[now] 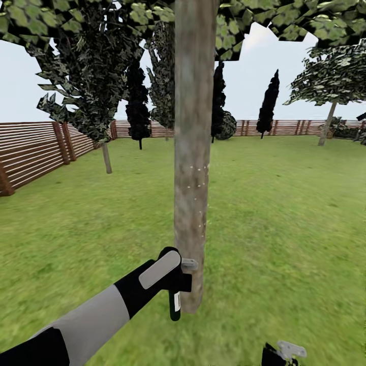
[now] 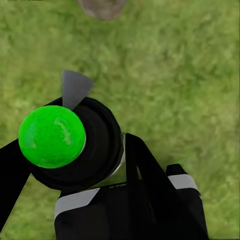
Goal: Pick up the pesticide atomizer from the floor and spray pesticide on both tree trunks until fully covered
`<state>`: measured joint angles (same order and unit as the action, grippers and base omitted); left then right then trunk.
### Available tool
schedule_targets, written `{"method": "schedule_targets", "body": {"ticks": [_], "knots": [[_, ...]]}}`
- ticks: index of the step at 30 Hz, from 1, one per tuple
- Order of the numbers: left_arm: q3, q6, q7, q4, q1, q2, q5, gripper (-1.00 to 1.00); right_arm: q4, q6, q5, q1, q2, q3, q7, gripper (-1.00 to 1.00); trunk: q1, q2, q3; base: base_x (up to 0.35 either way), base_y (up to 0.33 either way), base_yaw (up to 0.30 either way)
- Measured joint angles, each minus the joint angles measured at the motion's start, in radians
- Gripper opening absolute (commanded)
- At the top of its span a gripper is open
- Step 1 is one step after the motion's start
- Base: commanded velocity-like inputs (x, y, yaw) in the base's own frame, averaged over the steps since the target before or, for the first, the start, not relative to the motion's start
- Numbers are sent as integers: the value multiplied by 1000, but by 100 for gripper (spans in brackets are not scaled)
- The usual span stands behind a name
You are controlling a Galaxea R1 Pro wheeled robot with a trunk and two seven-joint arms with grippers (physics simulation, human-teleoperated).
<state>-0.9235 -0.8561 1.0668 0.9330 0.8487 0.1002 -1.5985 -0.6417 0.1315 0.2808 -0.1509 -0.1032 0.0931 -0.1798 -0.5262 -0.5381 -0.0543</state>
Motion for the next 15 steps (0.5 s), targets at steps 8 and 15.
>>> {"method": "schedule_targets", "body": {"ticks": [8, 15], "knots": [[-1, 0, -15, -1, 0, 0, 1, -100, -1, -82, 14, -6, -26, 54, -96, -100, 0, 0, 0, 0, 332, -75], [-13, 0, -37, -3, 0, -2, 1, -100, -2, -84, 15, -6, -27, 59, -100, -100, 0, 0, 0, 2, 333, -197]]}}
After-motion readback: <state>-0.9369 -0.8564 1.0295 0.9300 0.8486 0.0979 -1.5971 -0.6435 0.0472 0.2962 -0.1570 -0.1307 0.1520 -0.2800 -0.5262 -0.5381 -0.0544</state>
